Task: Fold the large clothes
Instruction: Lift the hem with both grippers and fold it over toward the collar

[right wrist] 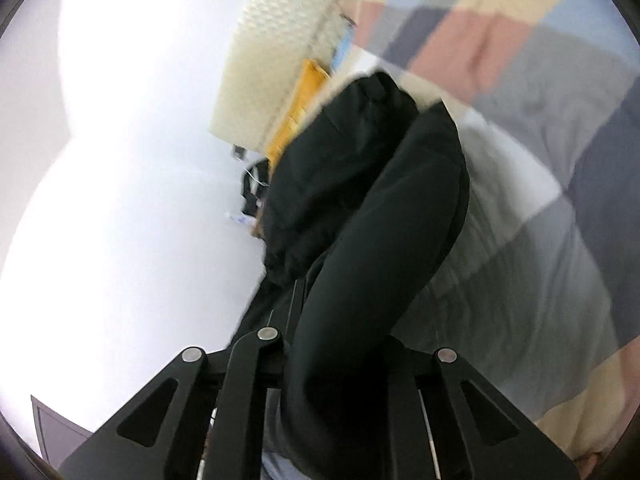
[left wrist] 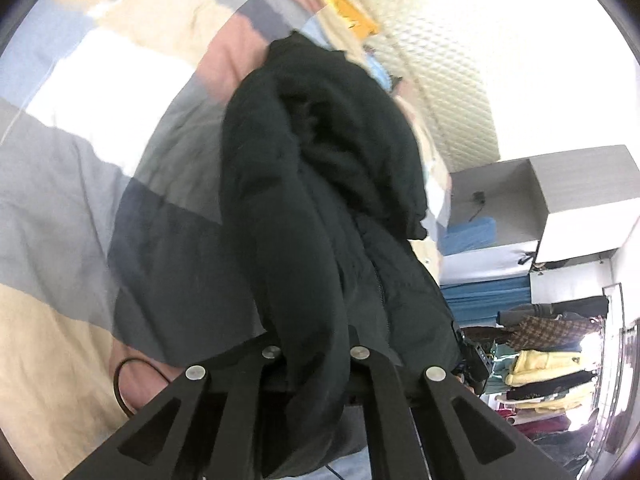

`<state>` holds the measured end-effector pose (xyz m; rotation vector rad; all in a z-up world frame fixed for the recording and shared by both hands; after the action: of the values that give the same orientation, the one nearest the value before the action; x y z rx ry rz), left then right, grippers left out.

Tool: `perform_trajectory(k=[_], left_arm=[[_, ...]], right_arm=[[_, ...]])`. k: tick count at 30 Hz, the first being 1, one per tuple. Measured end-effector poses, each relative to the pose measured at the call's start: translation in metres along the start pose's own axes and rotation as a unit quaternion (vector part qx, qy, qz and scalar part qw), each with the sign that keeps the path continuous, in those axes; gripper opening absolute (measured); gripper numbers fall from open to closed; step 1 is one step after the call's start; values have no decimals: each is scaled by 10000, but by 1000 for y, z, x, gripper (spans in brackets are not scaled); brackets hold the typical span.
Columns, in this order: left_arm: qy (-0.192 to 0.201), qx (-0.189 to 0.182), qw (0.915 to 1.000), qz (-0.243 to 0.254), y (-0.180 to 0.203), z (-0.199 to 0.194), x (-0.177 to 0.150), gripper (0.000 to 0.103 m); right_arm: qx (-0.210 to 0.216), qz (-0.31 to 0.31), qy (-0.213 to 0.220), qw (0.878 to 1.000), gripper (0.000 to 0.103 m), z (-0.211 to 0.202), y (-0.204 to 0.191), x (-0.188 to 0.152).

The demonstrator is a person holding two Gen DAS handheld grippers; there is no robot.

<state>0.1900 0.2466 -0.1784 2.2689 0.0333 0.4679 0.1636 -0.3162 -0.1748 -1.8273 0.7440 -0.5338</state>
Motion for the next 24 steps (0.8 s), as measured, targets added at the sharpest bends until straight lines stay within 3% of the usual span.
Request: perform_trajectory(k=[9,24], left_arm=[[542,-93,9979,348,79,-47,-26,4],[661,185,9921,1049,132,-108,-109,4]], right_arm=[[594,-293,198,9976,11,-64,-40,-14],[784,-509,529,9942,11,-155,-41,-91]])
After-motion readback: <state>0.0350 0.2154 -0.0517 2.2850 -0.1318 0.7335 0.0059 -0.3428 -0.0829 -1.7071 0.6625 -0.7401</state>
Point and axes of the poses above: each gripper's, at about its wrist camera, not at the fingertips, and z roughly the way its jaws point, y to its right, x to its top, the point moved 3 cm from there along z, roughly the way its jaws point, and after that the axes turned 14 degrees about z, right-handed, at the moved point
